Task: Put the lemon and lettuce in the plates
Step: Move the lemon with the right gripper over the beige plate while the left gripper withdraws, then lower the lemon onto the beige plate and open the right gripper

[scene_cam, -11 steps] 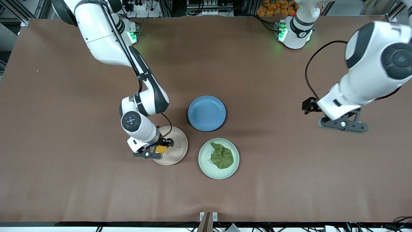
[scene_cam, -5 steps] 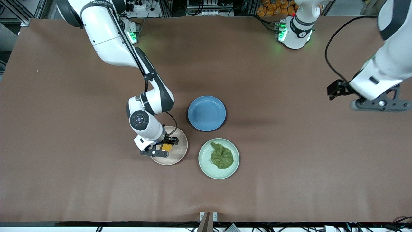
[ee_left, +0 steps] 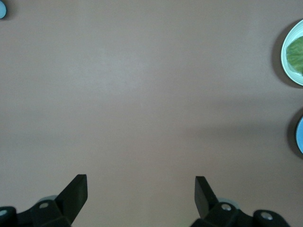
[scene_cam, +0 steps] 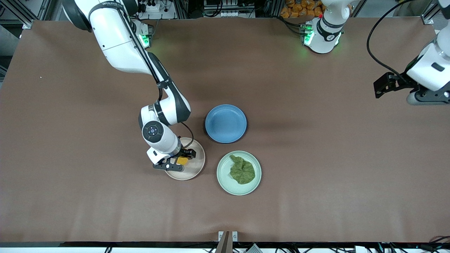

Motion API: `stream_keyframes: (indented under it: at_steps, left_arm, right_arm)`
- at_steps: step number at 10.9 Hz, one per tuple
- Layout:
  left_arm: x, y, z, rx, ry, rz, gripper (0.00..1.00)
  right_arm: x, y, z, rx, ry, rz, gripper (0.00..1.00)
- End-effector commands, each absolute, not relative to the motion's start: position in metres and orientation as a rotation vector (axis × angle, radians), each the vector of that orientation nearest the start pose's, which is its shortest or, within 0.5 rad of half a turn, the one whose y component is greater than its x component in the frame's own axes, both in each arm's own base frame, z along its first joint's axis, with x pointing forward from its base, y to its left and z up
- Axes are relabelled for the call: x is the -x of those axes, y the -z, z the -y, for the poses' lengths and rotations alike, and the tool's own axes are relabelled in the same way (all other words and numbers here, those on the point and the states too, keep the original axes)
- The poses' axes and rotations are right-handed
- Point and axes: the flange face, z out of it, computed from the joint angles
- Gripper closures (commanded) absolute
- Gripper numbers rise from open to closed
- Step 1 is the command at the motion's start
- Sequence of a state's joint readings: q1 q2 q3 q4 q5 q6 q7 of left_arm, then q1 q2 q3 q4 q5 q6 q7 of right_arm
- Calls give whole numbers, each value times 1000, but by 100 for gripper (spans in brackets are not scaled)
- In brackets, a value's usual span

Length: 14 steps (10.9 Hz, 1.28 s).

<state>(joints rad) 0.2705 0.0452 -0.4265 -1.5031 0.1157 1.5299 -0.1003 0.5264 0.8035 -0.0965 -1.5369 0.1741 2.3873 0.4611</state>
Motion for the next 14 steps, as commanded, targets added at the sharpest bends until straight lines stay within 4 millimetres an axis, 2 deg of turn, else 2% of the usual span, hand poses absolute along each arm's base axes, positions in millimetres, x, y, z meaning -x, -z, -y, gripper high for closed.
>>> stream_keyframes:
  at_steps: [1, 4, 6, 7, 9, 11, 12, 13, 14]
  left_arm:
    - [-544, -635, 60, 3053, -36, -71, 0]
    - [-544, -639, 68, 3058, -20, -90, 0]
    - [-542, -642, 70, 3059, -13, -94, 0]
    - [-540, -646, 69, 3061, -1, -89, 0]
    - [-542, -645, 67, 3064, -5, -88, 0]
    - [-543, -642, 69, 3067, -7, -91, 0]
    - [-543, -641, 76, 3080, 5, -107, 0]
    - [-543, -638, 89, 3080, 5, -122, 0]
    - [-545, -639, 88, 3077, 22, -129, 0]
  right_arm:
    - [-647, -184, -308, 3054, 40, -231, 0]
    - [-651, -193, -306, 3031, 39, -320, 0]
    - [-659, -206, -307, 2983, 24, -392, 0]
    - [-660, -210, -304, 2995, -25, -394, 0]
    - [-665, -230, -292, 3000, -73, -403, 0]
    - [-673, -257, -267, 2999, -83, -368, 0]
    - [-674, -269, -252, 3008, -118, -329, 0]
    - [-676, -282, -236, 3011, -128, -263, 0]
    - [-679, -291, -214, 3015, -166, -213, 0]
